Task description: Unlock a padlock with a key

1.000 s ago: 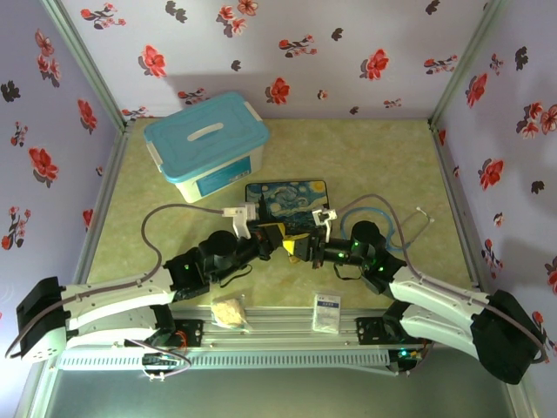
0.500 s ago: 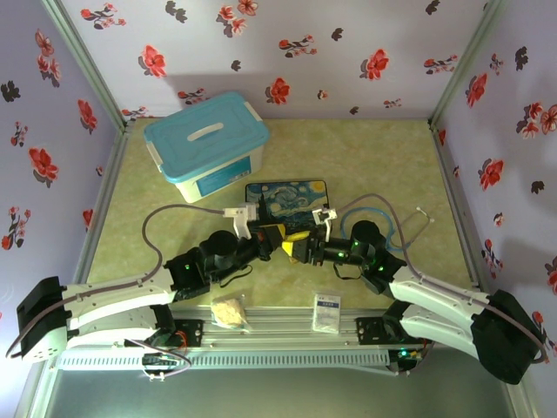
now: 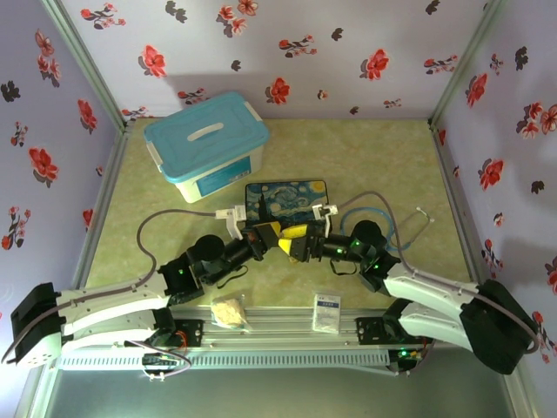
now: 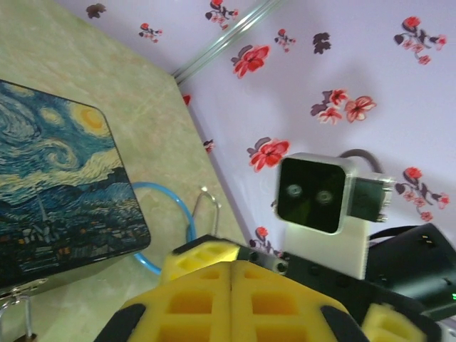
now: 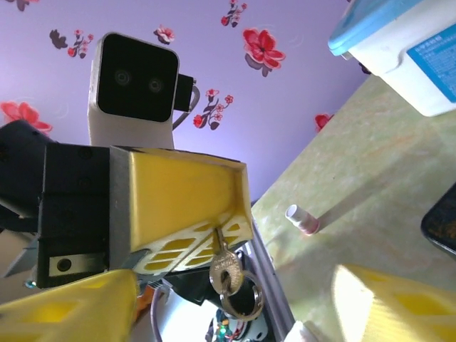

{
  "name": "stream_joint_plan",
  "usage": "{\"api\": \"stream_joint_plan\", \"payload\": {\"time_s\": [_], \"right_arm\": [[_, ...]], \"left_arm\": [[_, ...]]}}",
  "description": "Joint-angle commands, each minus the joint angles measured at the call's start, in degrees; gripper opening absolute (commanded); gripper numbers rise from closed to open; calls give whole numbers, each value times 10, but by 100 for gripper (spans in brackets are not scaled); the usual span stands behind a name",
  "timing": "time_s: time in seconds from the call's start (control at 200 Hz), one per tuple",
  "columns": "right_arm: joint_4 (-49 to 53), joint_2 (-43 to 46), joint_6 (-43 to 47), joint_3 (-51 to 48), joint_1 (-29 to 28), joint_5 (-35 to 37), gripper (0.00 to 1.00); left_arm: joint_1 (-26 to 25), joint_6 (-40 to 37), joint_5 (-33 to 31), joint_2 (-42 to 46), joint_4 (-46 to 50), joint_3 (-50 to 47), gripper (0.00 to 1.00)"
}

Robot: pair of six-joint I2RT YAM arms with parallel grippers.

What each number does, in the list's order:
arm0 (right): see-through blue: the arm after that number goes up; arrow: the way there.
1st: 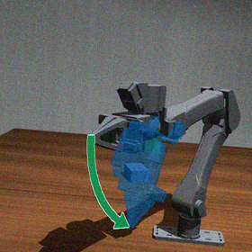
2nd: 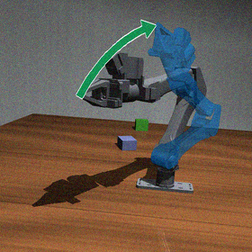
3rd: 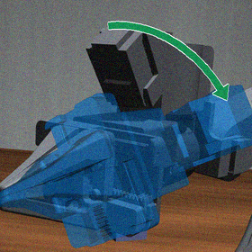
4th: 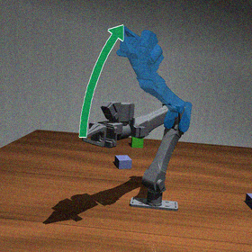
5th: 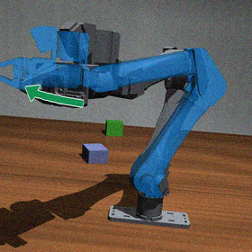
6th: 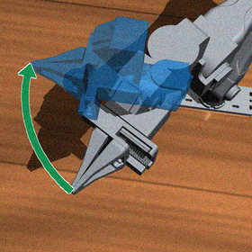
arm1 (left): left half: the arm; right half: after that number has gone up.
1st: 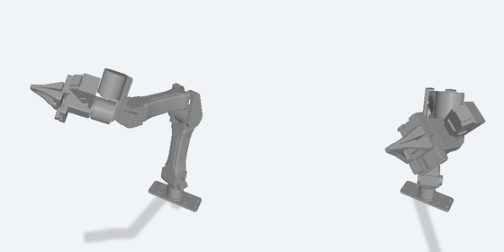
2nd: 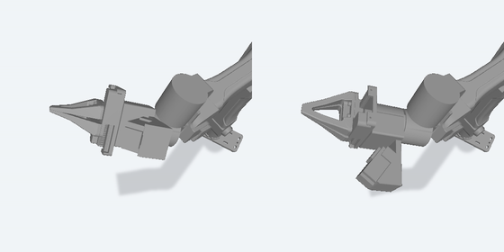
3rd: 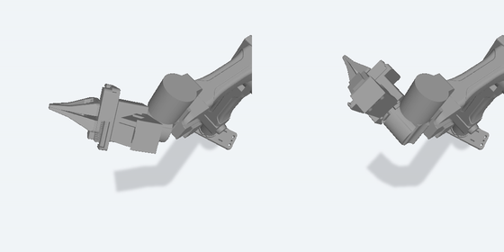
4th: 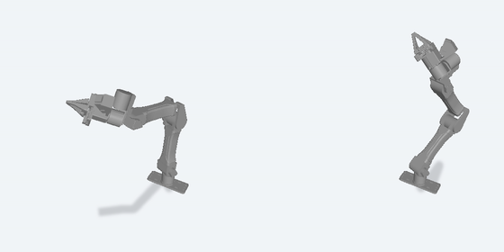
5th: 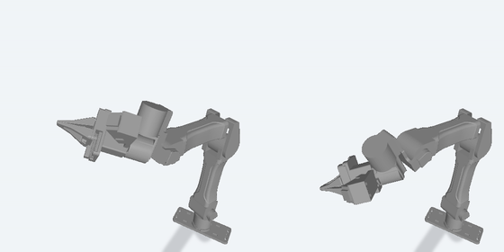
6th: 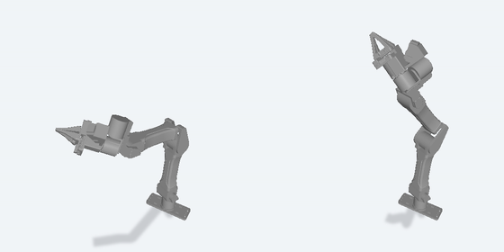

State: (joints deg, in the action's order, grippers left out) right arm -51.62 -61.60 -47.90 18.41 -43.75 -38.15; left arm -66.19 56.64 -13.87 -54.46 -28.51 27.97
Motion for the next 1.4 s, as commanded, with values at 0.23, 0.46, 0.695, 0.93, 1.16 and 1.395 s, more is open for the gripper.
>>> {"api": "stream_joint_plan", "payload": {"time_s": [0.23,0.46,0.695,0.93,1.16,1.395], "right_arm": [[-115,-27,-38,8,3,-37,42],[-103,-23,-29,8,3,-37,25],[-95,-20,-18,5,3,-32,12],[-51,-12,0,7,3,-27,3],[328,37,149,63,4,90,3],[517,53,170,80,7,225,3]], "left_arm": [[5,14,10,9,-33,-5,0],[5,17,11,14,-33,-11,0],[5,13,11,13,-33,-11,0],[6,-3,2,14,-23,-13,33],[6,-91,-86,51,211,60,98],[10,-70,-59,-61,283,104,97]]}}
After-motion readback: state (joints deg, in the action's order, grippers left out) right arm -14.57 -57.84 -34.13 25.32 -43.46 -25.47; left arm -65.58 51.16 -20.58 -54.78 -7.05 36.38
